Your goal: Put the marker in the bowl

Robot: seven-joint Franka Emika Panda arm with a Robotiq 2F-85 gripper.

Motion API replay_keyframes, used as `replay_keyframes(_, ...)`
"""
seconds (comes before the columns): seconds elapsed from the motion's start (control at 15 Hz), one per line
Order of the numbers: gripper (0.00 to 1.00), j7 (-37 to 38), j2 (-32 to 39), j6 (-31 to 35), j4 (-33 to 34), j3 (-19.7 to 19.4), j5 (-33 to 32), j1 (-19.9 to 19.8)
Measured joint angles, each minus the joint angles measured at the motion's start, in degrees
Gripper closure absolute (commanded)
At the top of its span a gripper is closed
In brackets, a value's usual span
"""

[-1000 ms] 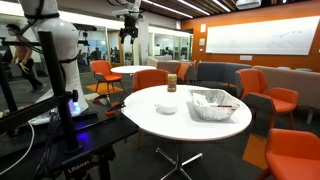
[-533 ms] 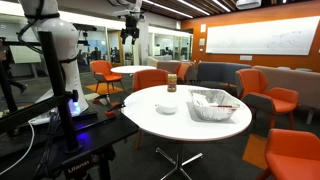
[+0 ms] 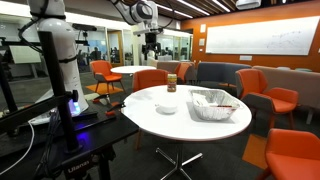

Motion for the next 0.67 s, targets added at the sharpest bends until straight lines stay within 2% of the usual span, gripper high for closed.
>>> replay_keyframes(0.13,0.0,-2.2,5.9,8.4,0.0,-1.2,-0.1,-1.3)
replay_keyframes(0.27,0.0,-5.4,12.0,13.9,0.8,-1.7,-0.1,-2.3)
replay_keyframes(0.4,0.0,-7.5,17.5,16.7,2.6,-1.7,0.0,-2.9)
replay_keyframes(0.67,0.0,-9.8,26.2,17.4,7.5,-1.3,-0.1,-3.6)
